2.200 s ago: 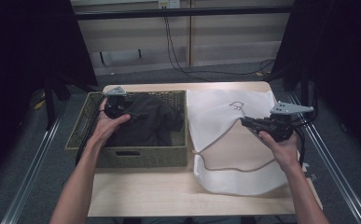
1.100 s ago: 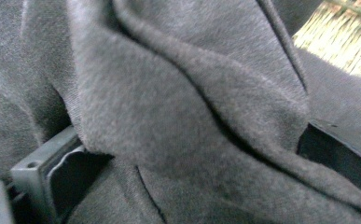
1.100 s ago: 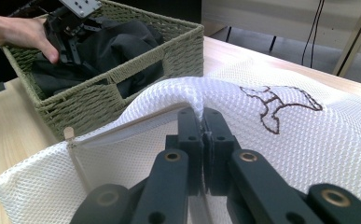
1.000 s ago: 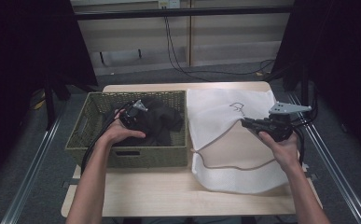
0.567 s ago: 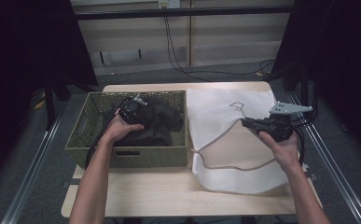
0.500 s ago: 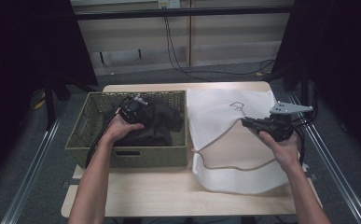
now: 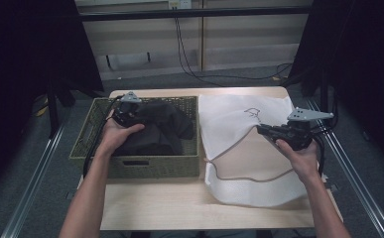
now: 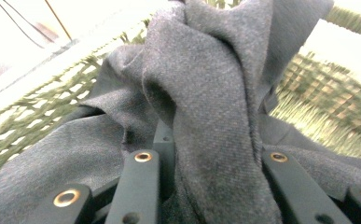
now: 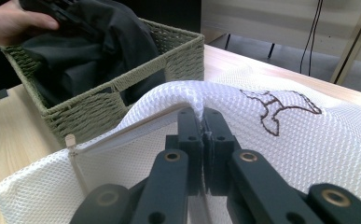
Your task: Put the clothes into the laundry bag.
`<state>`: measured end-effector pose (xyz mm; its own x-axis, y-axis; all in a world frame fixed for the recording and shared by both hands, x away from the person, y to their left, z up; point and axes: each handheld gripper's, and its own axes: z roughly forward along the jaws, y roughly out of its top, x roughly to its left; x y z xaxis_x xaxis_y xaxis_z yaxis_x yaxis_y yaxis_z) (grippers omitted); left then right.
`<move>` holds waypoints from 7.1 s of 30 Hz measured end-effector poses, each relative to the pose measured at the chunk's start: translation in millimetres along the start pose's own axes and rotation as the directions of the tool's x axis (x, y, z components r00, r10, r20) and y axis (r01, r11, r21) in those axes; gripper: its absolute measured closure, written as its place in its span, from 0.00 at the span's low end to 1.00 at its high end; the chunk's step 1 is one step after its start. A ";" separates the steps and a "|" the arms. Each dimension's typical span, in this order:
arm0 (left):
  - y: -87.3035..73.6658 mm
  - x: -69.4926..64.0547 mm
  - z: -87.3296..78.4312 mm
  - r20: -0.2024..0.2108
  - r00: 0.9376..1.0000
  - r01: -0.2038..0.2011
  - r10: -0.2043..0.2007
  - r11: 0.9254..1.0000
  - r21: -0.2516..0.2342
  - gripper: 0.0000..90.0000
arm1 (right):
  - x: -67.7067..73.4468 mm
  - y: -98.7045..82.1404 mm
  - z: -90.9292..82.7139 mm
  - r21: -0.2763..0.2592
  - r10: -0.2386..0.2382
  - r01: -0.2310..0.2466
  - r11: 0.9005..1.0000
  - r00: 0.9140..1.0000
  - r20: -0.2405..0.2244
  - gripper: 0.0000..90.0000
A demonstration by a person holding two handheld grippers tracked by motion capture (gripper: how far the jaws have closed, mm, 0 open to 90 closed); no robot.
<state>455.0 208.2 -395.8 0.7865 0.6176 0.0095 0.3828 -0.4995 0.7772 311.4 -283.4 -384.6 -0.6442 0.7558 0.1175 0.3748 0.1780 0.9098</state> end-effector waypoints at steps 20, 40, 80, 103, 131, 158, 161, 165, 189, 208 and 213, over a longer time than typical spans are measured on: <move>2.0 3.0 -59.1 0.035 0.996 0.089 -0.082 0.926 -0.367 0.78 | 1.5 2.4 -2.6 -0.012 -0.008 0.008 1.000 1.000 0.015 0.97; 33.9 5.3 -108.6 0.042 0.996 0.086 -0.075 0.852 -0.516 0.78 | 1.2 3.6 -6.3 -0.032 -0.008 0.009 0.999 1.000 0.017 0.97; 90.5 -18.6 -192.2 0.058 0.997 -0.009 0.057 0.781 -0.624 0.78 | 1.1 3.2 -5.7 -0.025 -0.012 0.012 1.000 1.000 0.016 0.98; 126.9 -45.4 -232.6 0.006 0.997 -0.054 0.080 0.732 -0.679 0.78 | 0.8 2.5 -3.6 -0.015 -0.013 0.013 1.000 1.000 0.012 0.98; 151.5 -119.3 -248.3 0.055 0.979 -0.095 0.198 0.673 -0.734 0.78 | 1.0 2.9 -3.4 -0.020 -0.010 0.010 1.000 1.000 0.009 0.98; 183.4 -220.4 -191.6 0.355 0.832 0.026 0.426 0.610 -0.792 0.78 | -1.3 3.2 -5.6 -0.030 -0.008 0.009 1.000 1.000 0.010 0.98; 182.1 -230.2 -182.0 0.382 0.805 0.032 0.453 0.610 -0.792 0.78 | -1.3 3.1 -6.6 -0.029 -0.010 0.010 1.000 1.000 0.011 0.98; 174.3 -241.4 -163.6 0.400 0.793 0.038 0.460 0.617 -0.786 0.78 | -1.7 2.7 -6.8 -0.023 -0.011 0.011 1.000 1.000 0.009 0.98; 93.8 -254.0 -17.1 0.579 0.759 0.104 0.299 0.821 -0.561 0.77 | 0.9 1.2 -7.6 -0.006 -0.020 0.020 1.000 1.000 0.007 0.98; 60.0 -275.7 54.0 0.568 0.790 -0.010 0.231 0.931 -0.365 0.77 | 9.9 2.5 -3.6 0.027 -0.044 0.046 0.999 0.997 -0.057 0.98; 49.0 -281.6 84.4 0.608 0.774 0.013 0.178 0.955 -0.295 0.77 | 11.4 1.5 -0.8 0.048 -0.054 0.057 0.997 0.996 -0.066 0.98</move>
<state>293.2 -41.4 -413.5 0.9712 0.0194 -0.2373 0.2326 -0.2897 0.9284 304.1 -275.0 -381.5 -0.7062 0.7017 0.0947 0.3693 0.2509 0.8948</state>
